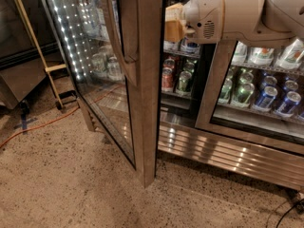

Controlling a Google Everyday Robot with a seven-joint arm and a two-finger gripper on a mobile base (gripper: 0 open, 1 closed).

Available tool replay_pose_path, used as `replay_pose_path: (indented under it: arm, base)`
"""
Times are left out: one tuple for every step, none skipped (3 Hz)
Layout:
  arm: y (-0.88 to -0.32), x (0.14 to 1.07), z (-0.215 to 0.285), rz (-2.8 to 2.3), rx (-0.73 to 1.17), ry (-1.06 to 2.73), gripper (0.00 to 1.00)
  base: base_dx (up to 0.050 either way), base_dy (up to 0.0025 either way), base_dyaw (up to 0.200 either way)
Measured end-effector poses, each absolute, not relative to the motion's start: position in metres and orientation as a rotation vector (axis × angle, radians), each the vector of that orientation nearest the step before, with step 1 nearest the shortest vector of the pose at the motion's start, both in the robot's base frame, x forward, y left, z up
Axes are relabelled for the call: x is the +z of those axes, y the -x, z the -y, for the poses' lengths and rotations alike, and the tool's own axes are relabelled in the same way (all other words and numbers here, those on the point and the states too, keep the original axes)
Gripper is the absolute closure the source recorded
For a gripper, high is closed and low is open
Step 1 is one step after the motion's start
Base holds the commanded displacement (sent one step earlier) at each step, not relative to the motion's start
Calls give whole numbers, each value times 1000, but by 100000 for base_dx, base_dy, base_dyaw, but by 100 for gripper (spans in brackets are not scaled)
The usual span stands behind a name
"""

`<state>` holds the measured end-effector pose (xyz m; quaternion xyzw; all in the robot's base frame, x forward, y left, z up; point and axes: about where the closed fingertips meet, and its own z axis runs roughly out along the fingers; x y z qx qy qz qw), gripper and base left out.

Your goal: Open left fridge door

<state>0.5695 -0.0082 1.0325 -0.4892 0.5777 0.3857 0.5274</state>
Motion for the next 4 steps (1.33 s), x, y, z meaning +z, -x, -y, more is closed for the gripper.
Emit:
replay_pose_path:
  arm:
    - [-569, 1033, 8, -1381, 922, 1169, 100]
    - [-569, 1033, 8, -1381, 922, 1169, 100]
    - [-569, 1033, 8, -1381, 922, 1169, 100]
    - [-569, 1033, 8, -1381, 922, 1169, 100]
  base:
    - [-2839, -233, 16391]
    - [-2832, -240, 16466]
    - [2134, -191, -18291]
    - [-13, 21, -19798]
